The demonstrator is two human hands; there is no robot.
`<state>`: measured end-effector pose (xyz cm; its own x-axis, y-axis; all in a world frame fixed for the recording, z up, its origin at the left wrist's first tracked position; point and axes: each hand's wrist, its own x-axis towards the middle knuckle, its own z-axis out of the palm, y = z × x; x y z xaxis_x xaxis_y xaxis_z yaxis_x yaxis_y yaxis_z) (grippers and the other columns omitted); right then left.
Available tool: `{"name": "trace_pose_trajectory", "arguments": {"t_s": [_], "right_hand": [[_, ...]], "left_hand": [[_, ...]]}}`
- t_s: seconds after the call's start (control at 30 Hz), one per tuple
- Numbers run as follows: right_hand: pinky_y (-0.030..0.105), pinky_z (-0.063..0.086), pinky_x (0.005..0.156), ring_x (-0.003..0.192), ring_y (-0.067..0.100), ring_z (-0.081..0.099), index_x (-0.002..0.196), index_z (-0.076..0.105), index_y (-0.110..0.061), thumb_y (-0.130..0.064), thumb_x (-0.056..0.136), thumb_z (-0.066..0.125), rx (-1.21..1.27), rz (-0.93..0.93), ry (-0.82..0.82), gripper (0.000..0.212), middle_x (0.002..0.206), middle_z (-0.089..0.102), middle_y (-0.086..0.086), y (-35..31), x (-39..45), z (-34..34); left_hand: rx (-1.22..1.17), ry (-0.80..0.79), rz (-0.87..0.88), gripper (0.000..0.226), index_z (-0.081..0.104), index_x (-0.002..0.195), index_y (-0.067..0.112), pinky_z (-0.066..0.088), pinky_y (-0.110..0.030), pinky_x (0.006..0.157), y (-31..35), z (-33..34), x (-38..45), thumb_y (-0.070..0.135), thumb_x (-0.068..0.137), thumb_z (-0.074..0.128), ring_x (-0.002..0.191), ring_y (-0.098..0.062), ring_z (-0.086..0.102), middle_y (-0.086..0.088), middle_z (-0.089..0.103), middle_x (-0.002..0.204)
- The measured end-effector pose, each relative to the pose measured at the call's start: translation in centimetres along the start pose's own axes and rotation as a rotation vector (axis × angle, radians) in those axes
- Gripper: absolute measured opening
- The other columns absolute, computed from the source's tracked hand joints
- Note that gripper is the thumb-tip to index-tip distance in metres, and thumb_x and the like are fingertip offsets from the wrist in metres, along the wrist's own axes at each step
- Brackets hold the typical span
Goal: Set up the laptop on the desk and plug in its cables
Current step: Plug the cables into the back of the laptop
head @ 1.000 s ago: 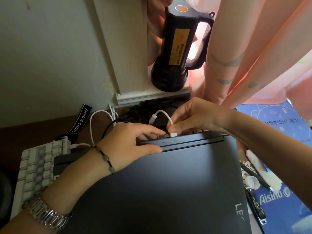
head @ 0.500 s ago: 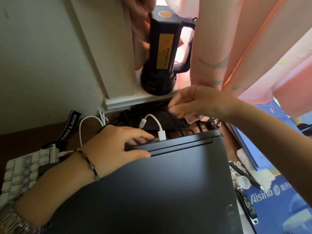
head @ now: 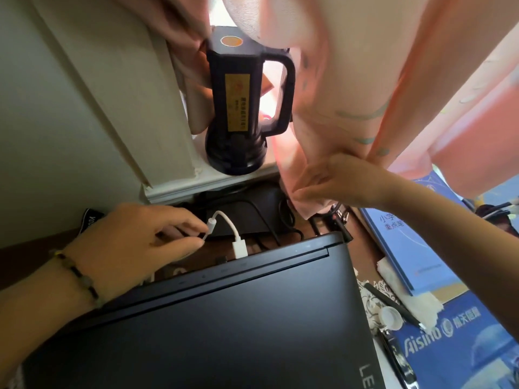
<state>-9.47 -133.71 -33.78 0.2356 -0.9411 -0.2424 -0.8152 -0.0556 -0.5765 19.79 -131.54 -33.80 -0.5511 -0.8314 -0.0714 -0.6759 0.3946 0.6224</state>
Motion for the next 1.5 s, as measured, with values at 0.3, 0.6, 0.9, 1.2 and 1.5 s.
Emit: {"name": "trace_pose_trajectory", "arguments": {"t_s": [0.3, 0.6, 0.9, 1.2, 1.5], "right_hand": [[0.018, 0.042, 0.079, 0.078, 0.006, 0.056, 0.096, 0.073, -0.014, -0.045, 0.087, 0.055, 0.009, 0.107, -0.533, 0.036, 0.084, 0.068, -0.004, -1.3, 0.1, 2.6], [0.014, 0.041, 0.054, 0.055, 0.005, 0.052, 0.062, 0.062, -0.023, -0.028, 0.087, 0.061, 0.090, 0.106, -0.414, 0.026, 0.060, 0.059, -0.009, -1.4, 1.2, 3.9], [0.041, 0.054, 0.061, 0.063, 0.028, 0.064, 0.087, 0.056, -0.003, -0.019, 0.096, 0.045, 0.354, 0.136, -0.342, 0.021, 0.071, 0.065, 0.014, -4.0, 1.7, 1.3], [0.010, 0.047, 0.044, 0.042, 0.003, 0.058, 0.093, 0.066, -0.010, -0.028, 0.094, 0.049, 0.281, -0.004, -0.032, 0.025, 0.046, 0.061, -0.008, -6.6, 1.7, -0.6], [0.016, 0.049, 0.060, 0.057, 0.012, 0.055, 0.080, 0.069, -0.021, -0.035, 0.091, 0.054, 0.351, -0.140, -0.131, 0.024, 0.055, 0.058, -0.004, -7.0, 0.4, -2.1]], "left_hand": [[0.015, -0.004, -0.047, 0.019, 0.065, 0.089, 0.042, 0.046, -0.005, 0.061, -0.2, 0.0, 0.7, 0.033, 0.073, 0.065, 0.085, 0.014, 0.058, 0.023, 0.067, 0.083], [-0.063, 0.050, -0.130, 0.033, 0.068, 0.089, 0.039, 0.052, -0.029, 0.073, -1.2, -1.7, 0.7, 0.052, 0.062, 0.054, 0.078, 0.003, 0.063, 0.015, 0.071, 0.083], [-0.027, 0.167, -0.139, 0.013, 0.068, 0.087, 0.034, 0.051, -0.030, 0.076, -0.7, -2.7, 0.4, 0.030, 0.075, 0.064, 0.078, -0.007, 0.064, 0.011, 0.069, 0.085], [-0.013, 0.257, -0.027, 0.016, 0.067, 0.087, 0.026, 0.051, -0.020, 0.075, 3.6, -0.3, 2.9, 0.034, 0.073, 0.068, 0.076, -0.001, 0.063, 0.010, 0.068, 0.082], [0.169, 0.361, -0.045, 0.043, 0.059, 0.116, 0.022, 0.038, -0.025, 0.085, 0.9, -1.3, 4.8, 0.027, 0.075, 0.070, 0.105, -0.020, 0.054, -0.006, 0.060, 0.116]]}}
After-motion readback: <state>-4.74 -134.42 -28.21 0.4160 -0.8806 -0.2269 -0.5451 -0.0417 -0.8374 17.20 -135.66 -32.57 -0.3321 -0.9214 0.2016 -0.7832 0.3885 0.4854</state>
